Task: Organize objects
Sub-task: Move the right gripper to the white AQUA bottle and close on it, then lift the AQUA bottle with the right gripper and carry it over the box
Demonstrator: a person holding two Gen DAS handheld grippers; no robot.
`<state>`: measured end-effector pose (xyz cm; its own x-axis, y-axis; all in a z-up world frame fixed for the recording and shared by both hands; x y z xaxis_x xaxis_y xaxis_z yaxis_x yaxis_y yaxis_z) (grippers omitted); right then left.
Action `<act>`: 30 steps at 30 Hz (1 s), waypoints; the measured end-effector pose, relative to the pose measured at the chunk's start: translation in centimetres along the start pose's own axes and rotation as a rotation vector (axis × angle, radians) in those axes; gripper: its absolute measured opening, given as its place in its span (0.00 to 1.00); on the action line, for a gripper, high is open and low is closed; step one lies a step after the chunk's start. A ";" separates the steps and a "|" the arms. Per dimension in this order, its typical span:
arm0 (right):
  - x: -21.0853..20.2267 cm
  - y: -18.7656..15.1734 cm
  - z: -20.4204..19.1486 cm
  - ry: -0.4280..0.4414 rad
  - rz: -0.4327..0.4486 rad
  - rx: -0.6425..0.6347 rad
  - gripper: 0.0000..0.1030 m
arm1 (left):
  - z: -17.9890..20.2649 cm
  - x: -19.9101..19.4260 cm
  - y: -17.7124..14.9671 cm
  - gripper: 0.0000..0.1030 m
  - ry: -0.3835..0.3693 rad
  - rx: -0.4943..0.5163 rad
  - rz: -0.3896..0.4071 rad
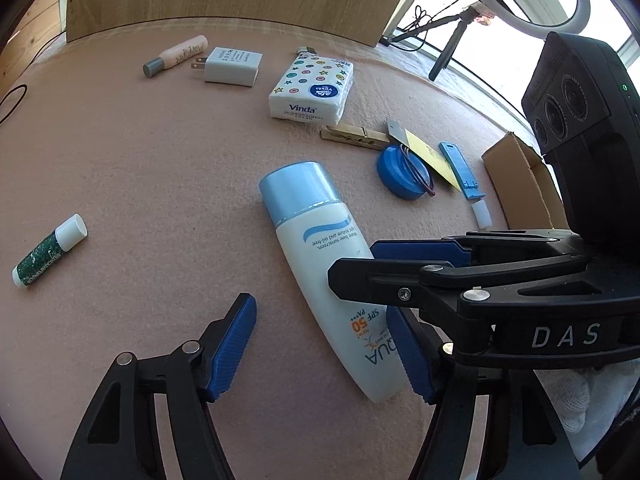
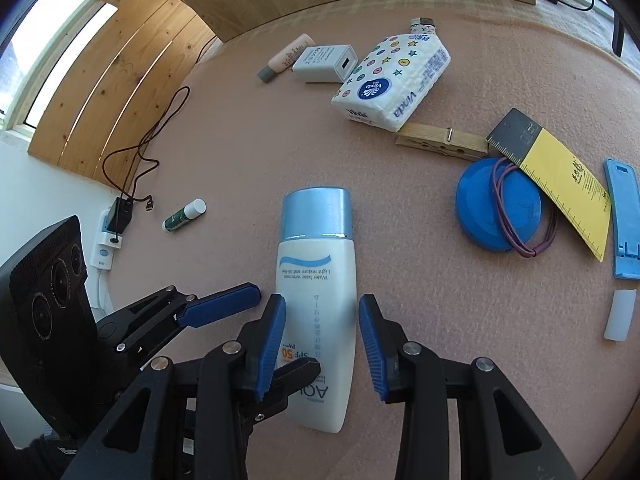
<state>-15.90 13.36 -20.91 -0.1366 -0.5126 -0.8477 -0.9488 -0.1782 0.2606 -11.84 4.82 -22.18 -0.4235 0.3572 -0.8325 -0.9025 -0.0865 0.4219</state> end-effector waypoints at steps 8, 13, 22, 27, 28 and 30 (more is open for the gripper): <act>0.1 0.1 0.0 0.007 -0.007 -0.004 0.34 | 0.6 0.4 0.2 0.52 -0.054 -0.009 -0.009; 0.2 -0.1 0.1 0.017 -0.004 0.007 0.36 | 0.8 0.6 0.3 0.52 -0.048 -0.006 -0.006; -0.6 -0.7 0.4 0.031 0.018 0.039 0.36 | 1.5 0.2 0.6 0.49 -0.050 0.010 -0.002; -2.1 -1.0 1.2 0.033 0.052 0.072 0.36 | 3.1 -0.3 1.0 0.49 -0.062 0.034 0.010; -2.6 -1.1 1.3 0.030 0.063 0.075 0.36 | 3.6 -0.6 1.1 0.49 -0.065 0.045 0.016; -3.8 -1.2 1.6 0.020 0.087 0.078 0.36 | 4.8 -1.0 1.5 0.49 -0.073 0.069 0.028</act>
<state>-14.65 16.86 -18.69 -0.2147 -0.5403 -0.8136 -0.9530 -0.0664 0.2955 -12.34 8.84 -18.97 -0.4394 0.4225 -0.7927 -0.8818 -0.0345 0.4704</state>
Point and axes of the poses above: each gripper's, at about its wrist camera, not at the fingertips, and x roughly the way its jaws point, z to its right, y to its top, the point moved 4 cm from there along x, roughly the way its jaws point, and after that the axes turned 4 degrees about z, right-handed, at the moved point
